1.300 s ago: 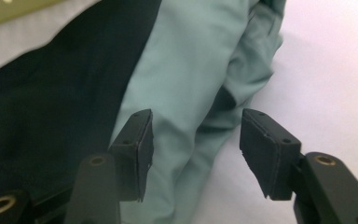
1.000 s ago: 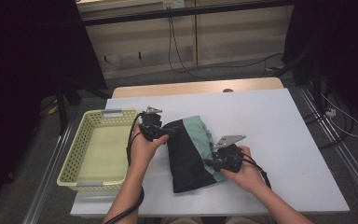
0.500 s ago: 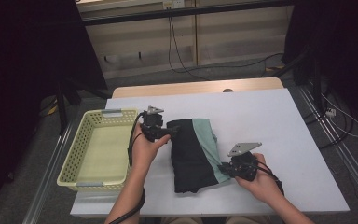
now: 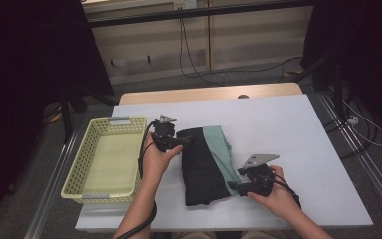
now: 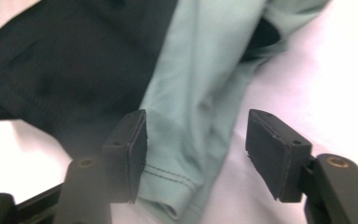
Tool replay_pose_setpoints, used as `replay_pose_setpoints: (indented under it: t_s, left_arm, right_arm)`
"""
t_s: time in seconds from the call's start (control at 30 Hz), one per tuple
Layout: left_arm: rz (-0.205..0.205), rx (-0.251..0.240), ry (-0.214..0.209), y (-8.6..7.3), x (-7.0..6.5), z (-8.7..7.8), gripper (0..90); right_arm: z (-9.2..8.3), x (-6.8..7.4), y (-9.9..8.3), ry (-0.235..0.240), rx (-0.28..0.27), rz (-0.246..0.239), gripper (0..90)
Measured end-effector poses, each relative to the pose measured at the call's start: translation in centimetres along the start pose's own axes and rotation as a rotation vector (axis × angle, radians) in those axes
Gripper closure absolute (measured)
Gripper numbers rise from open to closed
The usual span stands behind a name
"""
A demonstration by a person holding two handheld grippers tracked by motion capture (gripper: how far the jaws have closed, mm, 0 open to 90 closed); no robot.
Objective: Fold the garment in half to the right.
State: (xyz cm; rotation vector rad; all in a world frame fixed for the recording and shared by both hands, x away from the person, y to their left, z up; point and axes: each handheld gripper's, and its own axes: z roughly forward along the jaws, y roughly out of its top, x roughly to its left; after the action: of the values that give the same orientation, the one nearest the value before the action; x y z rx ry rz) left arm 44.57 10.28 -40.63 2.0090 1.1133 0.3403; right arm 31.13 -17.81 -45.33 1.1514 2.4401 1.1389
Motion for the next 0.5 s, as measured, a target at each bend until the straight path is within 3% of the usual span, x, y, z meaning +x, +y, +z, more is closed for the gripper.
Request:
replay_pose_setpoints:
  t_s: [0.2,0.5]
  left_arm:
    - [0.003,0.005,-0.002,0.0,-0.1,0.1,23.2]
    - [-0.007,0.007,-0.007,0.2,-0.1,0.0,22.9]
  right_arm:
    - [0.4,0.3,-0.7,-0.013,-0.011,0.005,34.2]
    - [0.7,1.4,-0.5,0.031,-0.019,-0.047,76.8]
